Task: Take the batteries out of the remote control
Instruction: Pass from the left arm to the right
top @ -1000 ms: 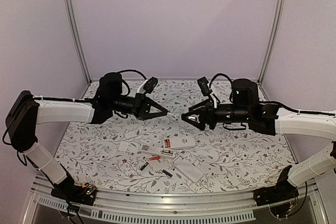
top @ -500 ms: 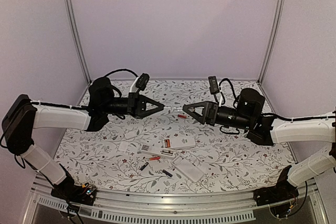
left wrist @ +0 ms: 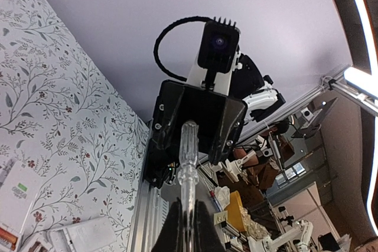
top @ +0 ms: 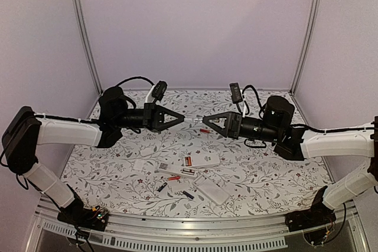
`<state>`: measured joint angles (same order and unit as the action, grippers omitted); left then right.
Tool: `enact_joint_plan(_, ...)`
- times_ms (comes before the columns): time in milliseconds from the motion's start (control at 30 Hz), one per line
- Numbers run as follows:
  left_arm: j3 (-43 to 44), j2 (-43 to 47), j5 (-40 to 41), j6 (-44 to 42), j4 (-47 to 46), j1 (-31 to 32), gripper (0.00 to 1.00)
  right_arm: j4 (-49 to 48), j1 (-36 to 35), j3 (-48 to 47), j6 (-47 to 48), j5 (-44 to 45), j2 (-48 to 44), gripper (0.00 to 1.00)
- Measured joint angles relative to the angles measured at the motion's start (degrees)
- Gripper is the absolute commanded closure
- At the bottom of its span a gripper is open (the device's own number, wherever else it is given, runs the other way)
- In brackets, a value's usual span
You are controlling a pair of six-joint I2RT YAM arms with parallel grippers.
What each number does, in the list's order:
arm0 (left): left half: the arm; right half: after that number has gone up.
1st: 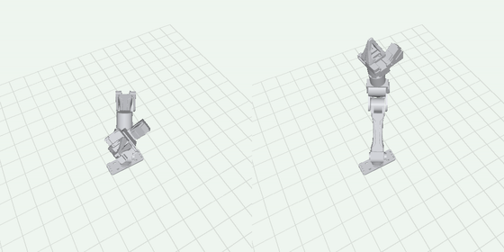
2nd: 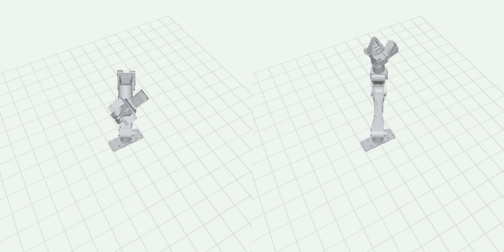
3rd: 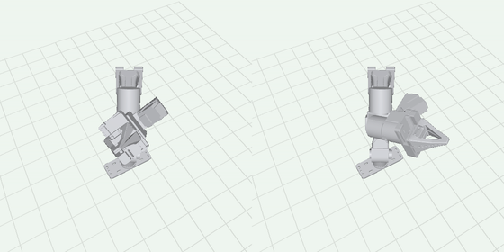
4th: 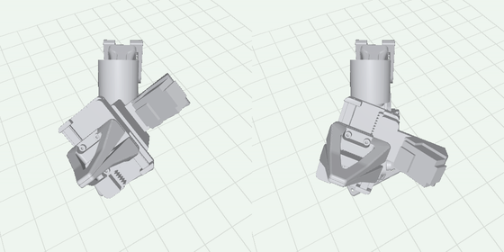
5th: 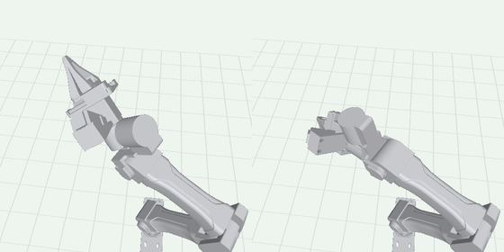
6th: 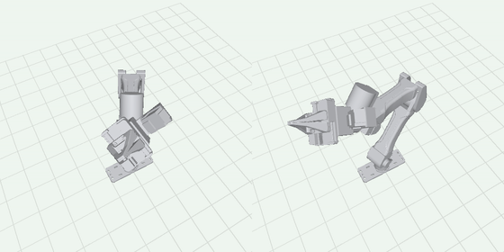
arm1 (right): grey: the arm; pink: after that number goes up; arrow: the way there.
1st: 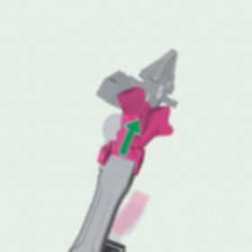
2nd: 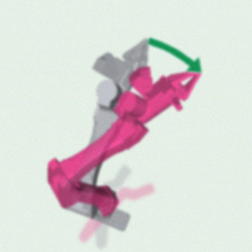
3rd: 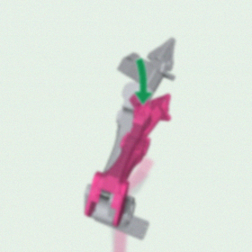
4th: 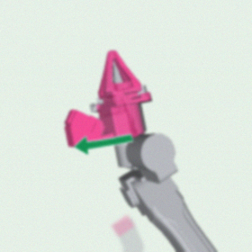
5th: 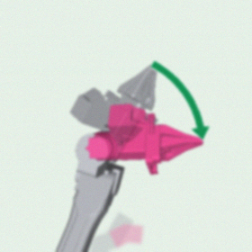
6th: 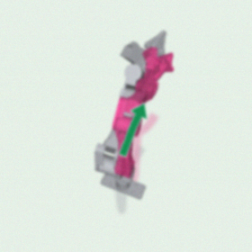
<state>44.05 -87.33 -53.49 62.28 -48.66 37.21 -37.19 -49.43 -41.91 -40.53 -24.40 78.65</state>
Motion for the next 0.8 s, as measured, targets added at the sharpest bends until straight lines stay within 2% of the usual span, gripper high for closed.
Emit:
enact_joint_plan(200, -0.1, 0.0, 0.0, 0.0, 0.0, 0.0, 1.0, 0.5, 0.0, -1.3, 0.9, -0.5, 1.2, 0.69)
enact_joint_plan(433, -0.6, 0.0, 0.0, -0.1, 0.2, 0.0, 1.0, 1.3, 0.0, -1.9, 1.6, -1.3, 1.9, 0.96)
enact_joint_plan(533, -0.7, 0.0, -0.1, -0.3, 0.3, 0.0, 0.98, 1.4, 0.0, -2.0, 1.6, -1.7, 1.9, 1.0)
enact_joint_plan(667, -0.7, 0.1, 0.2, -1.6, 1.2, 0.0, 0.57, 2.1, -0.1, -2.0, 1.8, -1.3, 1.9, 1.0)
enact_joint_plan(733, -0.7, 0.5, 1.0, -3.0, 3.7, 0.0, 0.49, 3.1, 0.0, -1.9, 2.1, -0.1, 1.9, 1.0)
enact_joint_plan(800, -0.4, 0.9, 3.2, -6.1, 8.3, 0.0, 0.46, 5.4, 0.0, -1.9, 2.8, 2.1, 1.6, 1.0)
